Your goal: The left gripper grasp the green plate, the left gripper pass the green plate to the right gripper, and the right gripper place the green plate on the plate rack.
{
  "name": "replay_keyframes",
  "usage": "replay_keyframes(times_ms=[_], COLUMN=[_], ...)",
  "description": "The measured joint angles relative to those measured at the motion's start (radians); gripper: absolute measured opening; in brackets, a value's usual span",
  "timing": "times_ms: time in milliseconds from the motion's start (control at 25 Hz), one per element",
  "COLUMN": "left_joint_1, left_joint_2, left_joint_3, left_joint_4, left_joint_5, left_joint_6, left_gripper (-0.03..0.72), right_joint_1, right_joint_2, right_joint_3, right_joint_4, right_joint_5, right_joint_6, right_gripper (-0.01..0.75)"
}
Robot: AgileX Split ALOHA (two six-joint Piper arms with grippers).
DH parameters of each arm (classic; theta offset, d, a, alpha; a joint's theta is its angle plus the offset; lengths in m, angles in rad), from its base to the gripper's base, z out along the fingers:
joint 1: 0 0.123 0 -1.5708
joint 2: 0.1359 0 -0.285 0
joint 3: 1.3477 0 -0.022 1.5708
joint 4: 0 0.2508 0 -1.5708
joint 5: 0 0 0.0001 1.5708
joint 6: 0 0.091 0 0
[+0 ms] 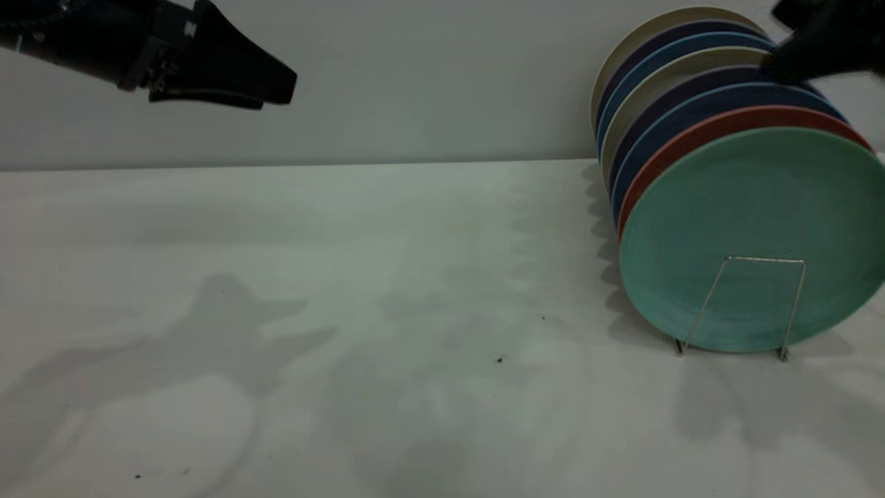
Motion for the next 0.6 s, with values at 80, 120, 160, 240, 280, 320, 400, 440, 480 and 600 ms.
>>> replay_keyframes(times_ms=[80, 120, 160, 240, 280, 320, 400, 440, 480, 600], left_joint_1=[0.000, 0.000, 0.002, 0.006, 0.008, 0.008, 0.008, 0.008, 0.008, 0.008], left_joint_2=[-0.031, -0.054, -0.076, -0.144, -0.177, -0.220, -0.307, -0.344, -0.387, -0.500], left_joint_3=[0.001, 0.001, 0.001, 0.002, 0.003, 0.003, 0.003, 0.004, 0.004, 0.004], left_joint_4=[0.012, 0.026, 0.039, 0.082, 0.119, 0.163, 0.270, 0.339, 0.414, 0.641], left_joint_5=[0.006, 0.012, 0.023, 0.041, 0.049, 0.052, 0.065, 0.077, 0.093, 0.157], left_joint_6=[-0.013, -0.032, -0.055, -0.139, -0.197, -0.251, -0.407, -0.482, -0.576, -0.838], left_gripper=[0.567, 0.567, 0.567, 0.567, 0.567, 0.567, 0.567, 0.567, 0.567, 0.567], right_joint_1=[0.000, 0.000, 0.000, 0.000, 0.000, 0.000, 0.000, 0.000, 0.000, 0.000], right_joint_2=[-0.047, -0.072, -0.097, -0.146, -0.175, -0.207, -0.269, -0.305, -0.339, -0.424], right_joint_3=[0.000, 0.000, 0.000, 0.000, 0.000, 0.000, 0.000, 0.000, 0.000, 0.000], right_joint_4=[0.005, 0.013, 0.024, 0.032, 0.025, 0.004, -0.079, -0.138, -0.202, -0.380], right_joint_5=[0.071, 0.124, 0.182, 0.295, 0.354, 0.406, 0.496, 0.543, 0.580, 0.688], right_joint_6=[0.076, 0.122, 0.190, 0.362, 0.445, 0.551, 0.749, 0.856, 0.960, 1.227], right_gripper=[0.454, 0.454, 0.454, 0.454, 0.454, 0.454, 0.454, 0.454, 0.454, 0.454])
